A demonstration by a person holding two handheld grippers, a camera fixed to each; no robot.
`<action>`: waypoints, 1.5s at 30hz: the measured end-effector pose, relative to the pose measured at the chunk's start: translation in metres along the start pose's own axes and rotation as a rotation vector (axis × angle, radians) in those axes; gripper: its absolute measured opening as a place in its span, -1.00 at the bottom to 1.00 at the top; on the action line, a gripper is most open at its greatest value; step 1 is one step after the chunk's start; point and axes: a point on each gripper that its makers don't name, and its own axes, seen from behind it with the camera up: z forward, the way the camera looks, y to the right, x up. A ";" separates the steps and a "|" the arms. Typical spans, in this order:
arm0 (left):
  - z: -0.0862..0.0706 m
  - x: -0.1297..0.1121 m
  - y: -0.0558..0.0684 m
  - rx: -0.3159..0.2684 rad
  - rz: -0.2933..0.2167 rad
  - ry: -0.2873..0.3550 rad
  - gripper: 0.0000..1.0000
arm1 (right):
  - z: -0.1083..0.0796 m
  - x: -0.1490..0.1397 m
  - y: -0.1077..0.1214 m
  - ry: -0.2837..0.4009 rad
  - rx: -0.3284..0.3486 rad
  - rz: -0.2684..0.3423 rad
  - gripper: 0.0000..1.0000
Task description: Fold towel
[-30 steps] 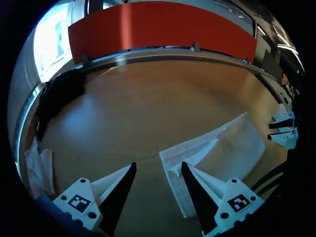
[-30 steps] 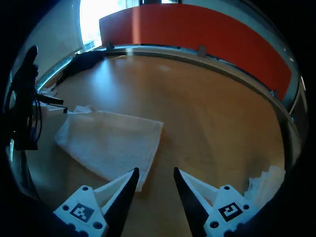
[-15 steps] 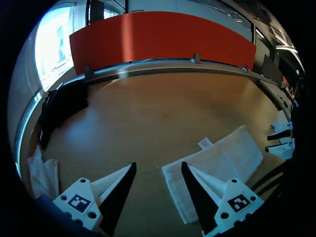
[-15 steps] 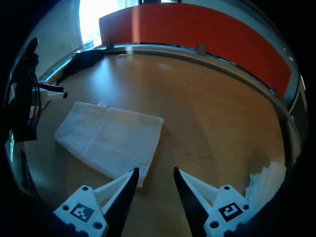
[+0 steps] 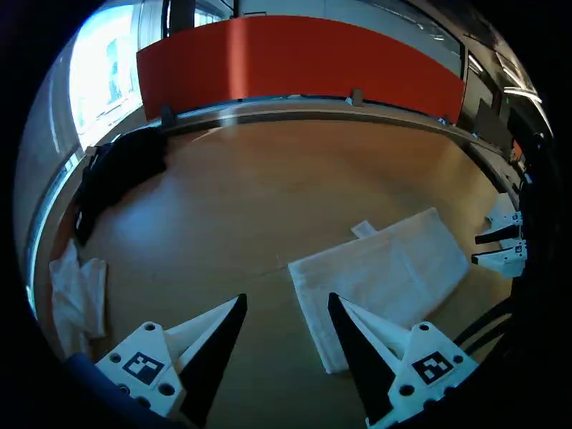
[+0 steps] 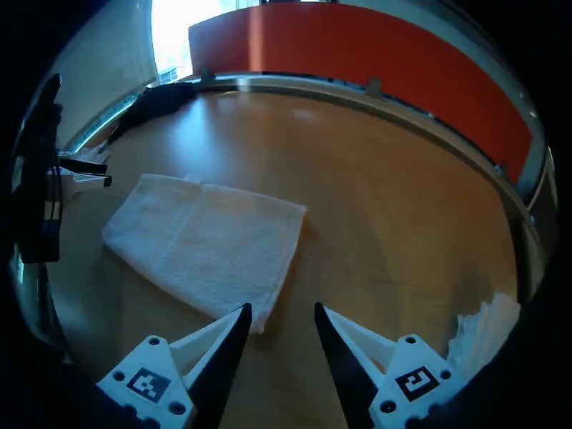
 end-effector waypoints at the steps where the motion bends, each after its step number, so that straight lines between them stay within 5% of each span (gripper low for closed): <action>1: -0.003 -0.005 0.000 0.003 -0.003 -0.005 0.67 | 0.000 -0.002 -0.001 -0.002 0.003 -0.003 0.34; 15: -0.036 -0.068 0.004 0.038 -0.069 -0.059 0.67 | 0.004 -0.020 -0.015 -0.030 0.048 -0.070 0.34; 32: -0.063 -0.108 -0.007 0.073 -0.107 -0.095 0.67 | 0.010 -0.027 -0.023 -0.051 0.128 -0.166 0.24; 38: -0.067 -0.112 -0.008 0.071 -0.114 -0.100 0.67 | 0.013 -0.025 -0.019 -0.049 0.144 -0.186 0.08; 45: -0.069 -0.117 -0.008 0.071 -0.107 -0.107 0.67 | 0.015 -0.025 -0.014 -0.049 0.160 -0.196 -0.35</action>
